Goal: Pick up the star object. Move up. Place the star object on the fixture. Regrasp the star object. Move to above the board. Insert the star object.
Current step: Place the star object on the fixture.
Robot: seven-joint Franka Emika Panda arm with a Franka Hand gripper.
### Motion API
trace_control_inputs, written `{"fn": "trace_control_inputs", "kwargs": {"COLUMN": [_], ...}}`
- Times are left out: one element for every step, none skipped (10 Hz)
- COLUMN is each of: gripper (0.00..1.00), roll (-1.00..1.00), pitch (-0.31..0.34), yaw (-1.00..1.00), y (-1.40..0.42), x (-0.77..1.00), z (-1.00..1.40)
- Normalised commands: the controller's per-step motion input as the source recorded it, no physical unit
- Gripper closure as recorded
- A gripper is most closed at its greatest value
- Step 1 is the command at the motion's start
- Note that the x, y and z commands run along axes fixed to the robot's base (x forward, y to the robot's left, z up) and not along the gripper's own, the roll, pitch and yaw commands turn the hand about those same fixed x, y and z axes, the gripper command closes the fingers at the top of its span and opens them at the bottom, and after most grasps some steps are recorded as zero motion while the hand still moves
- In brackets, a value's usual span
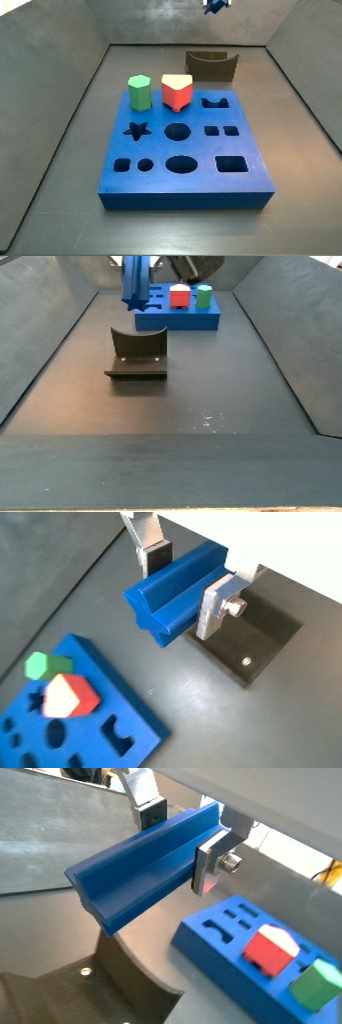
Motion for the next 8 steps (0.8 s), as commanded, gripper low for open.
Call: {"fn": "trace_control_inputs", "kwargs": {"gripper": [1.0, 1.0, 1.0, 1.0, 1.0, 1.0, 1.0, 1.0], "roll": [-0.41, -0.2, -1.0, -1.0, -0.94, -0.8, -0.65, -0.44], "pitch": [0.089, 0.05, 0.207, 0.194, 0.204, 0.182, 0.146, 0.1], "yaw": [-0.14, -0.13, -0.14, -0.15, -0.17, -0.18, -0.2, -0.21], "y": [0.05, 0.02, 0.13, 0.14, 0.14, 0.14, 0.14, 0.14], "x": [0.07, 0.07, 0.13, 0.13, 0.15, 0.17, 0.19, 0.2], "z": [-0.02, -0.01, -1.0, -1.0, -1.0, -1.0, -1.0, -1.0]}}
